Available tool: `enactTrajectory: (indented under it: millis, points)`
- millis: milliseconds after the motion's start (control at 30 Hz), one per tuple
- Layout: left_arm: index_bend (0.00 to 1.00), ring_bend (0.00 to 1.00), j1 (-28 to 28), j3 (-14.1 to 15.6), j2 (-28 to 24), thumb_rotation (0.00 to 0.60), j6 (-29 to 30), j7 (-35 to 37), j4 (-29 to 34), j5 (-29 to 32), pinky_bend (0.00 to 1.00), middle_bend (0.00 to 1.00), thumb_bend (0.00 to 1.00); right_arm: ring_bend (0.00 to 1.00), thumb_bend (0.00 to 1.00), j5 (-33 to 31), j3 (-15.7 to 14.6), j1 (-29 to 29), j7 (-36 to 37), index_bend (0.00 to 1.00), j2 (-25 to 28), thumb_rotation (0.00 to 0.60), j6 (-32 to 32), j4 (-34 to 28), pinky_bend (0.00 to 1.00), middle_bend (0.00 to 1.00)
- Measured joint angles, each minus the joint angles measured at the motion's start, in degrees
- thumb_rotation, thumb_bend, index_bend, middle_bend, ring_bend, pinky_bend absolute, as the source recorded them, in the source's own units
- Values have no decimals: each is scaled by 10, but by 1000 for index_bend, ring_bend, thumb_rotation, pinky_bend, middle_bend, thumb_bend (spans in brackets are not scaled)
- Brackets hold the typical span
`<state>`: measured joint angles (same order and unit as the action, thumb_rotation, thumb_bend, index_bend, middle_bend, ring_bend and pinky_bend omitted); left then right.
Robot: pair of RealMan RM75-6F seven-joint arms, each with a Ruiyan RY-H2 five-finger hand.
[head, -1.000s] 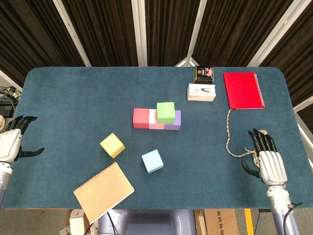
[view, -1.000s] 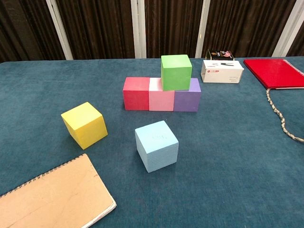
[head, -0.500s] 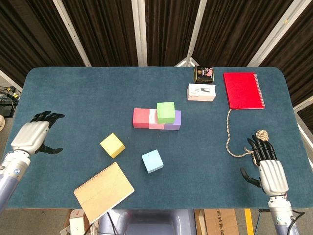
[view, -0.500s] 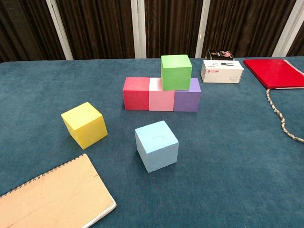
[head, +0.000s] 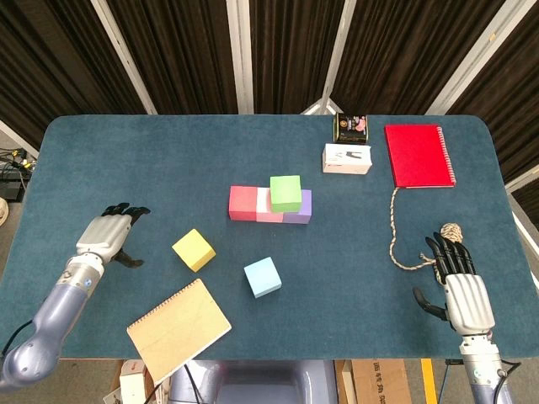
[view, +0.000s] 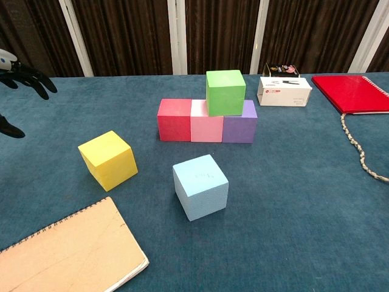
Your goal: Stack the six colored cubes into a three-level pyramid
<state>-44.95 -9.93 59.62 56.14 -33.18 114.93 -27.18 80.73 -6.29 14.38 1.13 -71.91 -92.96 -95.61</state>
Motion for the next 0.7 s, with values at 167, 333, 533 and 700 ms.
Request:
enactTrajectory:
  millis: [167,333,533,700]
  points:
    - [143,0,-32,12,31,600,-26,-17,-61,-25,0,112,172,0,344,-10,14,-5,-6,36,-2,600,22,-1,0,16]
    - [143,0,-47,21,44,600,-54,-19,-100,-73,0,110,172,0,343,-19,28,-11,-11,36,-1,600,43,-8,0,17]
    - [139,0,-57,32,49,600,-91,-9,-134,-171,0,110,172,0,344,-29,44,-18,-22,36,-5,600,53,-6,0,17]
    - [139,0,-60,36,52,600,-119,29,-157,-263,0,109,172,0,344,-48,58,-25,-25,36,-6,600,62,-4,0,16]
